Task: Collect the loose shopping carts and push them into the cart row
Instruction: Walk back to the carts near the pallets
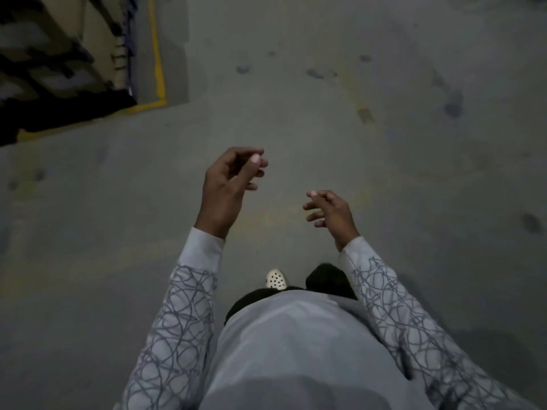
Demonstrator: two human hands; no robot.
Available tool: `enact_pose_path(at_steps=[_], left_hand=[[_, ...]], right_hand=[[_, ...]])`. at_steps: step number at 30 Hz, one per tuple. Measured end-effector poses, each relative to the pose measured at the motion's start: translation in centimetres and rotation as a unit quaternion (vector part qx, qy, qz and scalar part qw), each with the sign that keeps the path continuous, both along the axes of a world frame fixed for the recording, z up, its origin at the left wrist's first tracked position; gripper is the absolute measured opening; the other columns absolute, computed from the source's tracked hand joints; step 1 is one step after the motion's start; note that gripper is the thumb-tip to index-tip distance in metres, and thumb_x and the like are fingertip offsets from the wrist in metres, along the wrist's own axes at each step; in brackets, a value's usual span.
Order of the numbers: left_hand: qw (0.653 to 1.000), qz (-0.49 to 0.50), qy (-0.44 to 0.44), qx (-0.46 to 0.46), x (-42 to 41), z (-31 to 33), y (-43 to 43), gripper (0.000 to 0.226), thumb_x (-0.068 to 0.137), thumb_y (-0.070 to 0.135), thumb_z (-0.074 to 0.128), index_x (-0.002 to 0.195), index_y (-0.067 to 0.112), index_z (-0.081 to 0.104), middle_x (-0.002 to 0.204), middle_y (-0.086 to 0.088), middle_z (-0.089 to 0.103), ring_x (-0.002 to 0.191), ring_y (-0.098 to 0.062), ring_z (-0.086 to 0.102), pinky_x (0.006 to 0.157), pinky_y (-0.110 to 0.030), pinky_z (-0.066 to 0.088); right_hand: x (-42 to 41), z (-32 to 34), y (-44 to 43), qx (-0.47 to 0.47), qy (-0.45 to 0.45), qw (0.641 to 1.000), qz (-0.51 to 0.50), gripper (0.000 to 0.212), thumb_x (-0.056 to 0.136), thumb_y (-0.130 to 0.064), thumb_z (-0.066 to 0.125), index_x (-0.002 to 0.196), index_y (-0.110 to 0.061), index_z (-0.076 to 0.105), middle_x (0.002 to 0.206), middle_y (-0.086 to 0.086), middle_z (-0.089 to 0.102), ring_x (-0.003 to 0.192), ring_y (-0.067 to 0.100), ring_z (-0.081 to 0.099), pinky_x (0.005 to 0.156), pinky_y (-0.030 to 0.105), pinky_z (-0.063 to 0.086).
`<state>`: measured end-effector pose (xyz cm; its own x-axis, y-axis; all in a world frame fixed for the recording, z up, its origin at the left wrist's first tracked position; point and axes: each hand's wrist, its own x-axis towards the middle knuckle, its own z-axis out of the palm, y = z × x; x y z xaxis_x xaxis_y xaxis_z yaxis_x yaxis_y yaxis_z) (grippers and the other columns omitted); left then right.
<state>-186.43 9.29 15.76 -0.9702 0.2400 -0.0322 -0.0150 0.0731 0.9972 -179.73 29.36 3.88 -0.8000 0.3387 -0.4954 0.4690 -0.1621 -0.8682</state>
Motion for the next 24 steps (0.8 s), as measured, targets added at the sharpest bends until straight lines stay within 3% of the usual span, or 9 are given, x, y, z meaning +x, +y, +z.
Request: enact_pose_path(at_steps=[6,10,12,17,24], left_hand=[[0.992,-0.06,0.103,0.026,-12.8,6.4,6.7,0.022,0.103,0.011,0.052,0.12,0.001,0.062,0.108,-0.015,0.071,0.099,-0.033,0.068,0.079,-0.048,0.055],[0.987,-0.065,0.142,0.041,-22.9,6.4,12.2,0.024,0.103,0.01,0.049,0.122,-0.001,0.06,0.11,-0.017,0.069,0.102,-0.035,0.066,0.081,-0.051,0.055],[0.991,-0.051,0.12,0.039,-29.3,5.0,16.0,0.024,0.102,0.01,0.051,0.121,-0.001,0.061,0.108,-0.015,0.07,0.101,-0.034,0.067,0.08,-0.05,0.054],[0.999,-0.015,0.028,0.015,-44.9,1.4,24.6,0.023,0.098,0.017,0.057,0.116,0.006,0.066,0.103,-0.01,0.074,0.095,-0.029,0.069,0.075,-0.044,0.054],[0.998,0.052,-0.023,0.022,-61.0,0.0,29.7,0.02,0.1,0.015,0.058,0.116,0.006,0.067,0.102,-0.01,0.074,0.096,-0.03,0.069,0.077,-0.044,0.054]], right_hand=[[-13.2,-4.5,6.6,-0.027,-0.075,0.997,-0.026,0.023,0.098,-0.026,0.061,0.107,-0.006,0.068,0.085,0.011,0.068,0.055,0.017,0.056,0.051,0.023,0.039],[-24.4,-7.3,11.7,-0.037,-0.09,0.995,-0.026,0.014,0.098,-0.025,0.062,0.097,-0.013,0.067,0.082,0.009,0.069,0.052,0.016,0.057,0.05,0.023,0.038],[-30.9,-7.5,15.0,-0.041,-0.091,0.995,-0.002,0.016,0.098,-0.027,0.06,0.1,-0.013,0.069,0.082,0.007,0.069,0.054,0.015,0.057,0.052,0.024,0.038],[-49.0,-2.3,23.9,-0.012,-0.03,0.999,0.002,0.021,0.098,-0.028,0.061,0.105,-0.009,0.069,0.083,0.005,0.07,0.063,0.018,0.058,0.055,0.026,0.04],[-69.9,8.3,30.1,-0.008,0.1,0.994,0.045,0.022,0.098,-0.031,0.059,0.108,-0.013,0.07,0.087,0.003,0.073,0.067,0.016,0.062,0.061,0.025,0.044]])
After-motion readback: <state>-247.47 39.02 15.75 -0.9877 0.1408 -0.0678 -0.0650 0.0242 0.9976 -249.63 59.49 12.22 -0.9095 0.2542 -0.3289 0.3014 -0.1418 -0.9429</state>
